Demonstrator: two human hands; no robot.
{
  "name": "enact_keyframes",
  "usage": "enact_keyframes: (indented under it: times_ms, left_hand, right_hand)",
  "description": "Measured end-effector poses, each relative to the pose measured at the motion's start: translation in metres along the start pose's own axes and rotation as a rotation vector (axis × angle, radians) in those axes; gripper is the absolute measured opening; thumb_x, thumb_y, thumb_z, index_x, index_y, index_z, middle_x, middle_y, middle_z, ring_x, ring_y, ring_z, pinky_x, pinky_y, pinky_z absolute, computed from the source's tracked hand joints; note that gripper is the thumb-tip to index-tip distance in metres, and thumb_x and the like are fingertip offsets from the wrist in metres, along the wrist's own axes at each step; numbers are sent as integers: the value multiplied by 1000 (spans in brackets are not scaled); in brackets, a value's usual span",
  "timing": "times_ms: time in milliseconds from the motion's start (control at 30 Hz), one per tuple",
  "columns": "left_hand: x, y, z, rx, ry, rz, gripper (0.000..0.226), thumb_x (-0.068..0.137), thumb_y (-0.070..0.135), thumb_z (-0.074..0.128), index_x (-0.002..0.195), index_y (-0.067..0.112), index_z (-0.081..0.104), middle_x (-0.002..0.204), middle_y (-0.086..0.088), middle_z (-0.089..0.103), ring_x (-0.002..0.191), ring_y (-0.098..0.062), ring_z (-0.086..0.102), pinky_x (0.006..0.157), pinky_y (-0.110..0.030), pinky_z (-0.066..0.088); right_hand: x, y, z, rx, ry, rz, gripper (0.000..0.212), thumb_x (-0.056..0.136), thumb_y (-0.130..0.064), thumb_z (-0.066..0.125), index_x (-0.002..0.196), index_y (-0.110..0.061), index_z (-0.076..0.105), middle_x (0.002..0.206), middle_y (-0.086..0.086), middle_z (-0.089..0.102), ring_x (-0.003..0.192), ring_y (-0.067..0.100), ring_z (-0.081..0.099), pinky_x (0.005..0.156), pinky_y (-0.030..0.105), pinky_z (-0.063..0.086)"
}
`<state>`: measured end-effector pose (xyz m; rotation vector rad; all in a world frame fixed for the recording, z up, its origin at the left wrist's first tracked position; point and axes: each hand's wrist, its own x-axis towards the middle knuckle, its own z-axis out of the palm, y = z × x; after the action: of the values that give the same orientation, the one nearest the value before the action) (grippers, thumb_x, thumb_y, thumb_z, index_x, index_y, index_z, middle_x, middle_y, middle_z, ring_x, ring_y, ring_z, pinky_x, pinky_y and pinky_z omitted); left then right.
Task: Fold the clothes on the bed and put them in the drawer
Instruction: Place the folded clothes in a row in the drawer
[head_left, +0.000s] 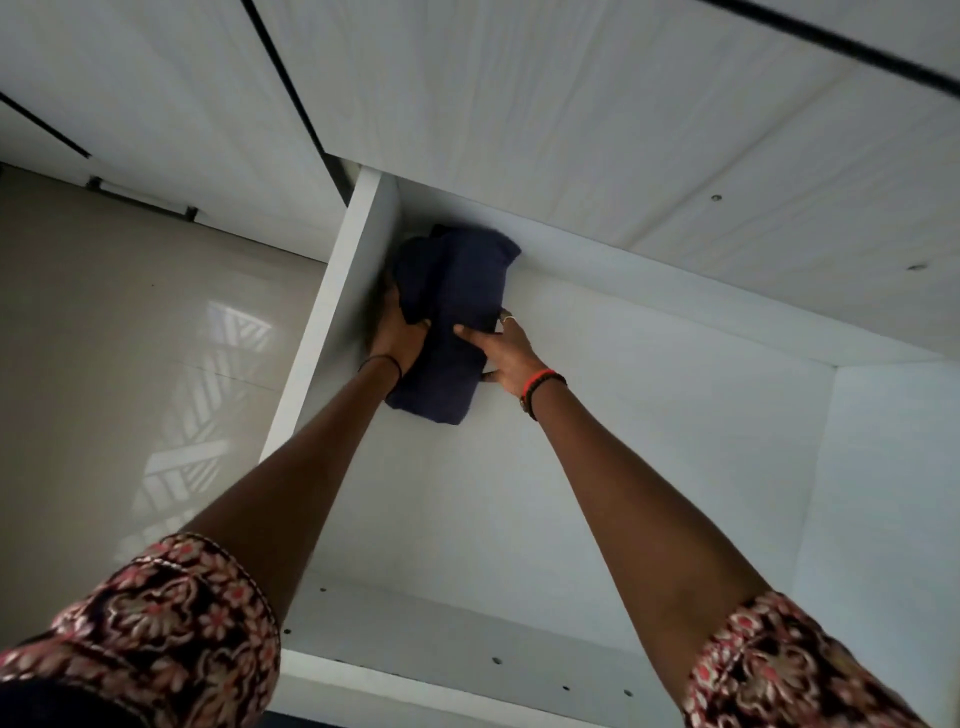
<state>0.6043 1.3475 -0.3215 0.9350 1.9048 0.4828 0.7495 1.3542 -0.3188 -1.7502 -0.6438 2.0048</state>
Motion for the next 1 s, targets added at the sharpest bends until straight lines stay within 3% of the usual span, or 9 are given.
enact_keyframes:
  times_ms: [100, 233, 333, 500, 667, 767, 833, 1000]
  left_hand:
    - [-13, -4, 7, 79, 142, 5, 72, 88, 9, 54, 149, 10, 16, 151, -16, 27, 139, -30, 28, 113, -40, 26]
    - [-51, -18, 25, 181, 286, 153, 64, 86, 7, 53, 145, 23, 32, 147, -12, 31, 135, -29, 31, 110, -46, 30]
    - [-52, -38, 38, 250, 93, 118, 53, 94, 19, 48, 144, 30, 34, 152, -10, 22, 137, -34, 28, 109, -51, 31]
    - [-23, -33, 34, 418, -72, 36, 54, 100, 25, 33, 148, 36, 12, 159, -4, 3, 145, -27, 8, 116, -49, 10]
    - [-22, -28, 22, 467, -175, 47, 55, 100, 26, 35, 150, 31, 10, 159, -5, 1, 146, -21, 3, 116, -45, 14]
    - [-41, -21, 12, 368, -163, 33, 56, 99, 25, 40, 149, 28, 15, 158, -9, 6, 143, -28, 19, 113, -42, 26]
    - [-62, -13, 5, 268, -117, 52, 54, 98, 20, 43, 148, 23, 23, 157, -9, 11, 139, -29, 29, 109, -36, 31]
    - [-132, 14, -19, 81, 33, 162, 48, 97, 13, 44, 143, 19, 33, 155, -2, 21, 138, -23, 30, 112, -34, 30]
  right_hand:
    - [-1, 14, 5, -186, 117, -109, 76, 79, -23, 75, 142, -24, 31, 132, -1, 55, 111, 19, 55, 86, 40, 50]
    - [-8, 33, 5, -318, 161, -234, 94, 74, -19, 77, 148, -36, 20, 134, -1, 55, 115, 21, 58, 91, 45, 53]
    - [-9, 37, 13, -399, 182, -233, 92, 78, -11, 71, 150, -34, 18, 131, 3, 57, 113, 24, 59, 95, 44, 51]
    - [0, 26, 27, -497, 270, -234, 84, 83, -12, 68, 151, -20, 19, 128, 15, 59, 114, 30, 58, 94, 31, 47]
    - [-5, 20, 25, -522, 212, -162, 85, 84, -18, 67, 151, -28, 16, 129, 13, 58, 112, 33, 58, 92, 42, 52]
    - [-28, 12, 21, -585, 221, -171, 78, 86, -18, 64, 150, -23, 20, 129, 14, 58, 117, 31, 54, 92, 31, 46]
    - [-47, 10, 18, -614, 251, -178, 72, 89, -17, 62, 150, -16, 23, 133, 17, 53, 124, 33, 48, 98, 33, 41]
    - [-112, -4, 31, -693, 233, -214, 61, 92, -16, 59, 146, -9, 31, 137, 20, 49, 126, 32, 48, 100, 32, 40]
